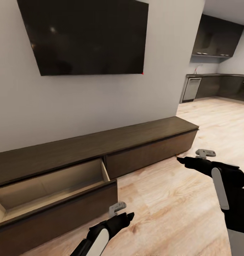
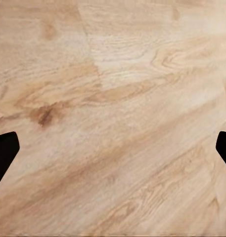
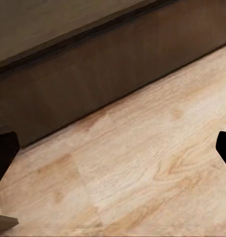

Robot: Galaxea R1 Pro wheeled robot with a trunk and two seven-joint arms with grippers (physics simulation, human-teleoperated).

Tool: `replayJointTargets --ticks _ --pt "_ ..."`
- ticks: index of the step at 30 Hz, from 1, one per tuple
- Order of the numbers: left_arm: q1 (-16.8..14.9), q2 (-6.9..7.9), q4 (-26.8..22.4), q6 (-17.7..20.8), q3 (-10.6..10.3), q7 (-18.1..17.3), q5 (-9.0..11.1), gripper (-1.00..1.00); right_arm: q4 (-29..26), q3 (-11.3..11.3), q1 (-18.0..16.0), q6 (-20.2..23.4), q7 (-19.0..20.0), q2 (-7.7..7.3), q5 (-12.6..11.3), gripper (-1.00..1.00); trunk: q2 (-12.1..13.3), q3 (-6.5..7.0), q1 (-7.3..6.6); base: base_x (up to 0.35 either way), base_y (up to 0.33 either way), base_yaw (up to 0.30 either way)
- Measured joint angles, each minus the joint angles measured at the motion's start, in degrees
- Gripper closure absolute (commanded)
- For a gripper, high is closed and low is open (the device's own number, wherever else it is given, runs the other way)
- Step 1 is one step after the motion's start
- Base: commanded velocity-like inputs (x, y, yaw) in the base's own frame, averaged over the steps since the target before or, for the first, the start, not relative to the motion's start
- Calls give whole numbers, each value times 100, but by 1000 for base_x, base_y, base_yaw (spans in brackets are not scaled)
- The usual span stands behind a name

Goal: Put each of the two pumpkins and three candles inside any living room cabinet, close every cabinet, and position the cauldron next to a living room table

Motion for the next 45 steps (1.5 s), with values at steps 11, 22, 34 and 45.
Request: replayJointTargets --ticks 11,22,34,45 --pt "-647 -63 361 449 -213 490 11 -100 -1 -39 375 -1 524 -557 9 -100 0 1 0 0 0 -278" --pt "-1155 -113 863 634 -239 552 56 -100 -1 -44 413 -2 925 -624 9 -100 0 0 0 0 0 -278" --pt "-1368 -114 705 691 -732 778 28 -100 -1 -72 351 -2 961 -889 5 -100 0 1 0 0 0 -246" --pt "-2335 -96 921 588 -925 948 515 -100 -1 -98 316 -2 947 -826 -49 -100 0 10 0 0 0 -172"
